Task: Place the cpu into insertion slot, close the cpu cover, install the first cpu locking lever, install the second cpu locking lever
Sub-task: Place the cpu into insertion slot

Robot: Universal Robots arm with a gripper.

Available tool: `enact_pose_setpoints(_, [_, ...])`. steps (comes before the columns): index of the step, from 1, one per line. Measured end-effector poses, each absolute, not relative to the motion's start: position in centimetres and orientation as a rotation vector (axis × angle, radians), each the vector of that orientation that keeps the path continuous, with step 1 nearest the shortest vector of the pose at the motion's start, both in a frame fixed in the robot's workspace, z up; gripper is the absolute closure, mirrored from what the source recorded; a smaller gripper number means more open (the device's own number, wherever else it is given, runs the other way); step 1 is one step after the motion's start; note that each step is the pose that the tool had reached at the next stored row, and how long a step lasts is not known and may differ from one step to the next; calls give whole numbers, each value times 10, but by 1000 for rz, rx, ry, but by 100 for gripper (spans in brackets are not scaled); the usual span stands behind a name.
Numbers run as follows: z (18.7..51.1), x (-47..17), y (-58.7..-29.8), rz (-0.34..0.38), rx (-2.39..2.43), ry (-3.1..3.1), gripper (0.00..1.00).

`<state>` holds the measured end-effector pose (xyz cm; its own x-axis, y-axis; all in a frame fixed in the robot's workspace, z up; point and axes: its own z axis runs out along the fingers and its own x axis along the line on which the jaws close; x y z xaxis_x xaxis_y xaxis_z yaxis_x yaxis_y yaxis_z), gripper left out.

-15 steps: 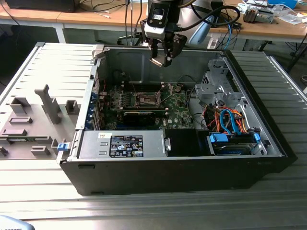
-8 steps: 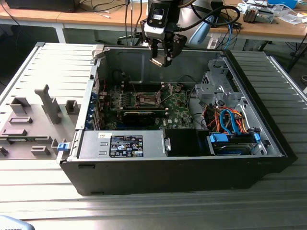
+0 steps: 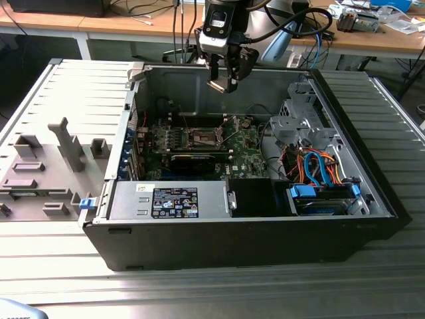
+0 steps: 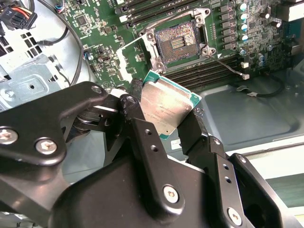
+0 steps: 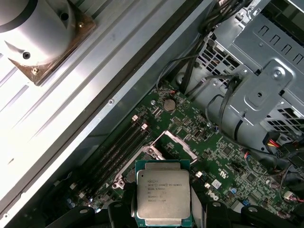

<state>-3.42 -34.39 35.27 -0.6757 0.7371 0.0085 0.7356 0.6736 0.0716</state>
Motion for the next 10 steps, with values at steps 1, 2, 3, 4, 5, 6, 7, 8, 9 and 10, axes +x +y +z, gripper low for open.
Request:
enact_pose_setpoints(1, [353, -34, -344, 108, 1257, 2854, 45])
enact_pose_setpoints(2, [353, -34, -344, 107, 1259, 2853, 45])
enact_pose_setpoints(3, [353, -34, -344, 107, 1259, 2853, 45])
enact_pose_setpoints(4, [353, -34, -344, 107, 1260, 2852, 45])
enact_pose_setpoints(5, [353, -34, -344, 107, 1261, 2852, 45])
enact_pose_setpoints(6, [353, -34, -344, 107, 1262, 2852, 45])
enact_pose_setpoints(7, [353, -34, -344, 107, 1263, 2851, 45])
enact_pose_setpoints(8, [353, -34, -344, 107, 1264, 2851, 45])
enact_pose_setpoints(9, [353, -34, -344, 107, 1265, 2850, 45])
enact_pose_setpoints(10, [353, -34, -344, 107, 1266, 2850, 45])
